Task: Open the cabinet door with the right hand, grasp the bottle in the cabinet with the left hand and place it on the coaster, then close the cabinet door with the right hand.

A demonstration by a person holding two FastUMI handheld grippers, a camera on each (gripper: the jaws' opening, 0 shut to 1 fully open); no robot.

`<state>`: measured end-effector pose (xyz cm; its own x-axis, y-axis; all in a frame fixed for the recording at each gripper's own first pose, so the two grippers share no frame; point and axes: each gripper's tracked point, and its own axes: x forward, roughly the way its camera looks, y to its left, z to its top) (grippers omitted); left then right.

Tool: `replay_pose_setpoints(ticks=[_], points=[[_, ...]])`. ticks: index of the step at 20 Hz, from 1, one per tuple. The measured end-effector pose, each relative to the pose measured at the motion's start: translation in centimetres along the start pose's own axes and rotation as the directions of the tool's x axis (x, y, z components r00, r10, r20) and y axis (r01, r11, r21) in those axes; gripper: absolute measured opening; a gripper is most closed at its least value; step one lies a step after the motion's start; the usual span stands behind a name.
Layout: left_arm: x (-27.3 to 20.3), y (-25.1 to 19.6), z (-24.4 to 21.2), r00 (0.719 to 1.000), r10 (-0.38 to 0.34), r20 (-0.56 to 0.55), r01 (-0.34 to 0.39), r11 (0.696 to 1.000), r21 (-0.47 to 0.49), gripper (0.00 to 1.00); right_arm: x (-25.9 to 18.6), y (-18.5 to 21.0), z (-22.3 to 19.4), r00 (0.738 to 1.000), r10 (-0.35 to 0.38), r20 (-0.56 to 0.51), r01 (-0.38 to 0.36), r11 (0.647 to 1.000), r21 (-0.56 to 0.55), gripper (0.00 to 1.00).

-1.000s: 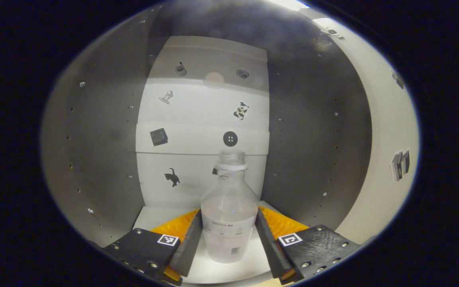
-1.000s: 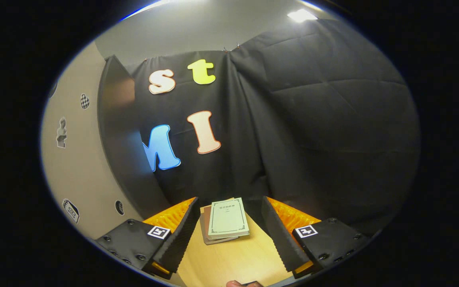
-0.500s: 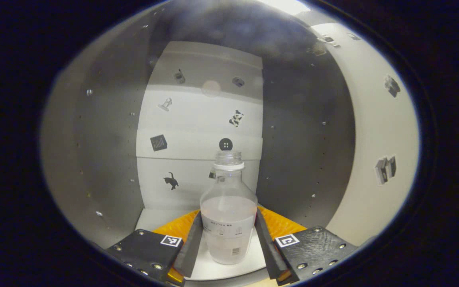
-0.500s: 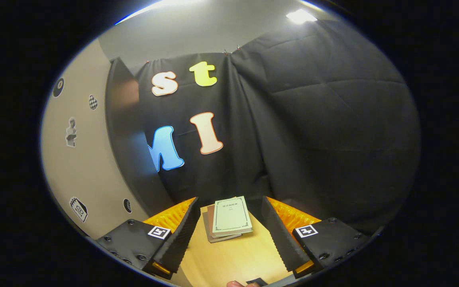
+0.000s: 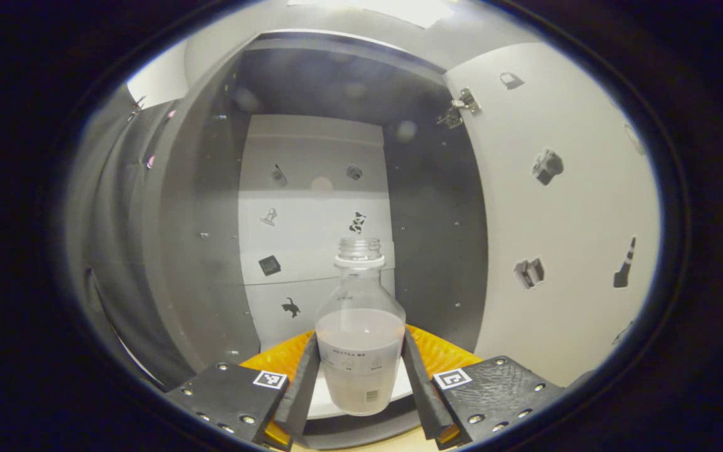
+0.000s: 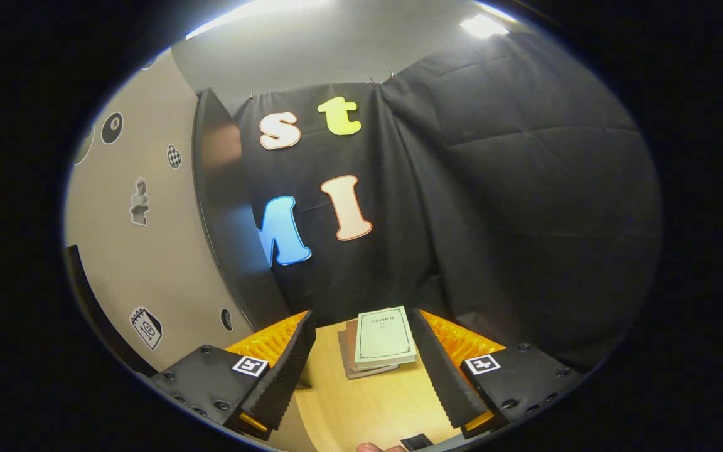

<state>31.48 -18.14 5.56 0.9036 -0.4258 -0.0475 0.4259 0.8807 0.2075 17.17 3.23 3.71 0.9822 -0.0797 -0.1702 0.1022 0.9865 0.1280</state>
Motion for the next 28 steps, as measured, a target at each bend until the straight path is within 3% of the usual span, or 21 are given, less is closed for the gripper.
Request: replay_pose_setpoints(ticks=[12,18,25,28], points=[[-13.8,4.1,-9.0,0.994,0.093,-0.056,-0.097,0.992,-0.086,0.71,-0.5,1.5,1.5,0.997,-0.022,0.068,0.019,0.999,0.050,0.98],[-19.5,6.4,-11.6,0.990,0.138,0.002,-0.137,0.985,-0.106,0.69,-0.7,2.7,1.2,0.996,0.002,0.085,-0.009,0.997,0.076,0.98],[-24.0,7.1,-19.6,0.976,0.211,-0.050,-0.215,0.973,-0.089,0.68,-1.5,2.1,-0.2,0.998,-0.026,0.054,0.021,0.996,0.087,0.98],[-25.1,6.4,-22.6,0.971,0.229,-0.066,-0.235,0.967,-0.095,0.69,-1.8,0.7,-0.6,0.997,-0.071,0.031,0.069,0.995,0.072,0.98]])
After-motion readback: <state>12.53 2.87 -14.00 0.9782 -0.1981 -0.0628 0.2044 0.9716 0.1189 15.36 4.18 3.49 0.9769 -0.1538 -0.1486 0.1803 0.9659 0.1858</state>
